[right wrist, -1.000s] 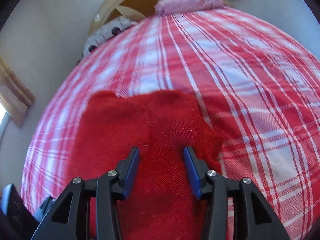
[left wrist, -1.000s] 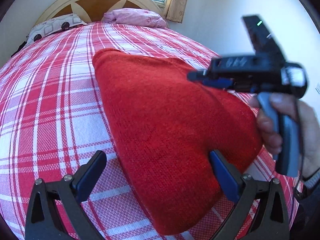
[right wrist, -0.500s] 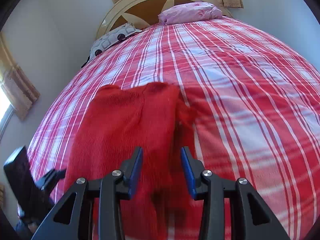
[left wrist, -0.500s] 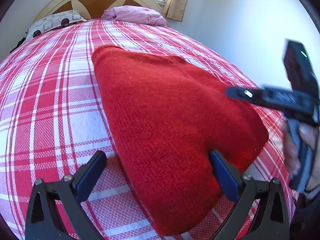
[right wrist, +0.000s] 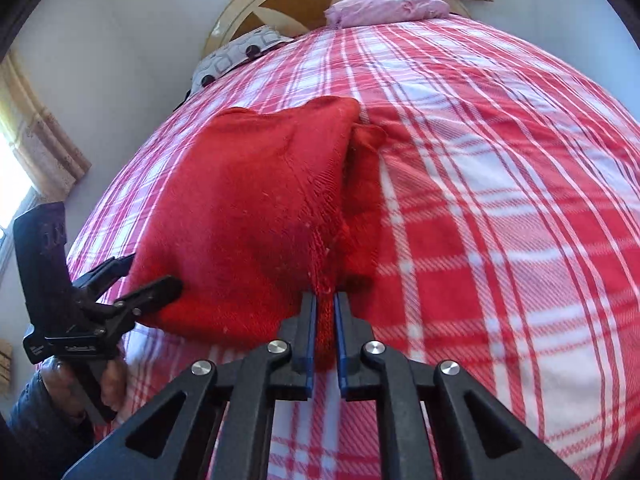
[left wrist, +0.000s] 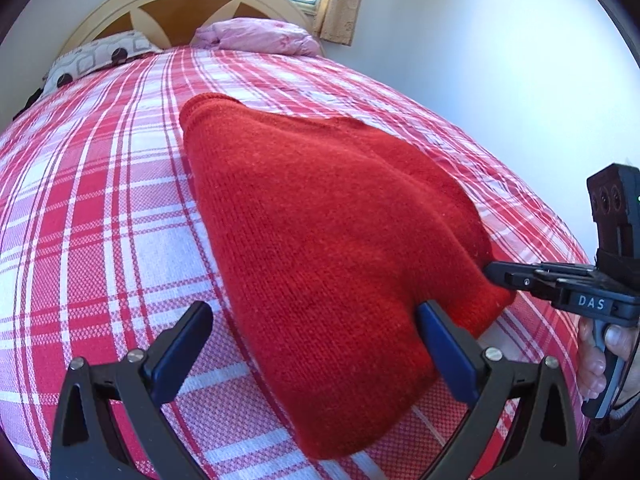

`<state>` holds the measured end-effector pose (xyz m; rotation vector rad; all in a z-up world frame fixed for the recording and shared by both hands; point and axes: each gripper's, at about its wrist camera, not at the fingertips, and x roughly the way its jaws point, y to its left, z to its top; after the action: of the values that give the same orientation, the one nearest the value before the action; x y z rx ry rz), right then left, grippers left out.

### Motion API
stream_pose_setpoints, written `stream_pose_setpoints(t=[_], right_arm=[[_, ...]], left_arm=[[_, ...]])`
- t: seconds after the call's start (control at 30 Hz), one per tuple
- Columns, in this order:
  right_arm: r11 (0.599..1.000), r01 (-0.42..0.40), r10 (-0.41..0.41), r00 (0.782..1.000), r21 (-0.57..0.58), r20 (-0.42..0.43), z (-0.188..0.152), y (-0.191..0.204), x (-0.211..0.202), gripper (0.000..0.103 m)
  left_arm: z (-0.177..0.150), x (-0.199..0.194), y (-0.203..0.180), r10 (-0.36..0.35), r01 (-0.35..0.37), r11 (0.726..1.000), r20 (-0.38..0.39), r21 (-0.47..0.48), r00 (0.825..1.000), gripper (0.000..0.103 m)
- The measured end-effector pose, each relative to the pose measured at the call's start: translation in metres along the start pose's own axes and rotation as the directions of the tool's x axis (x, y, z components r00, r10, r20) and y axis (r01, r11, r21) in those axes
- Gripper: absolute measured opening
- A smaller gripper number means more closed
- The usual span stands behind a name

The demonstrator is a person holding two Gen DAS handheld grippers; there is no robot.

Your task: Fold small clothes

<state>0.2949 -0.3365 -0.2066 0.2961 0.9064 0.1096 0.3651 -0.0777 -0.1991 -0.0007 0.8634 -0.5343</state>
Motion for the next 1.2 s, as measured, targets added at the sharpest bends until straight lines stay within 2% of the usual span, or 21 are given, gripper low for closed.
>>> stream_pose_setpoints(t=[0.1, 0.2, 0.27, 0.33, 0.47, 0.57, 0.63, 0.67, 0.8, 0.93, 1.07, 1.1, 1.2], right_arm=[[0.996, -0.057, 0.058, 0.998, 0.062, -0.013, 0.002, -0.013, 0.005, 0.007], [0.998, -0.059, 0.059, 0.998, 0.031, -0.004, 0.004, -0.007, 0.001, 0.007], [0.998, -0.056, 0.056, 0.998, 0.023, -0.014, 0.005, -0.007, 0.002, 0.010], [0.998, -0.056, 0.057, 0.998, 0.028, -0.014, 0.005, -0.009, 0.001, 0.017], [0.998, -0.059, 0.059, 0.998, 0.017, -0.017, 0.006, -0.011, -0.001, 0.021], [0.999, -0.046, 0.047, 0.999, 0.013, -0.006, 0.008, -0.012, -0.006, 0.037], [0.999, -0.032, 0.032, 0.999, 0.022, 0.016, 0.009, -0.014, -0.013, 0.061], [0.999, -0.024, 0.023, 0.999, 0.027, 0.031, 0.010, -0.015, -0.016, 0.065], [0.999, -0.018, 0.015, 0.997, 0.045, 0.072, 0.013, -0.024, -0.025, 0.066], [0.997, -0.021, 0.013, 0.994, 0.073, 0.109, 0.023, -0.034, -0.027, 0.067], [0.993, -0.050, 0.038, 0.993, 0.107, 0.113, 0.038, -0.041, -0.020, 0.071], [0.992, -0.060, 0.048, 0.993, 0.109, 0.112, 0.041, -0.041, -0.018, 0.075], [0.989, -0.101, 0.089, 0.990, 0.106, 0.109, 0.054, -0.038, -0.009, 0.077]], left_arm=[[0.001, 0.006, -0.004, 0.012, -0.011, 1.000, -0.028, 0.019, 1.000, 0.103], [0.001, 0.006, -0.004, 0.026, -0.025, 0.999, -0.026, 0.022, 0.999, 0.103], [0.001, 0.004, -0.004, 0.031, -0.030, 0.999, -0.022, 0.021, 0.999, 0.103], [0.001, 0.005, -0.004, 0.035, -0.035, 0.999, -0.026, 0.025, 0.999, 0.103], [0.001, 0.005, -0.004, 0.039, -0.038, 0.999, -0.026, 0.026, 0.999, 0.103], [0.001, 0.005, -0.003, 0.038, -0.037, 0.999, -0.028, 0.022, 0.999, 0.103], [0.001, 0.005, -0.001, 0.032, -0.032, 0.999, -0.035, 0.007, 0.999, 0.103], [0.002, 0.005, 0.001, 0.025, -0.025, 1.000, -0.041, -0.004, 0.999, 0.103], [0.006, 0.003, 0.010, 0.002, -0.005, 0.999, -0.070, -0.049, 0.998, 0.103], [0.012, -0.006, 0.010, 0.026, -0.029, 0.999, -0.055, -0.041, 0.998, 0.103], [0.027, -0.020, 0.007, 0.054, -0.054, 0.999, -0.012, 0.011, 0.998, 0.103], [0.032, -0.025, 0.008, 0.054, -0.054, 0.998, 0.008, 0.015, 0.999, 0.103], [0.043, -0.027, 0.020, 0.049, -0.049, 0.999, 0.038, -0.001, 0.998, 0.103]])
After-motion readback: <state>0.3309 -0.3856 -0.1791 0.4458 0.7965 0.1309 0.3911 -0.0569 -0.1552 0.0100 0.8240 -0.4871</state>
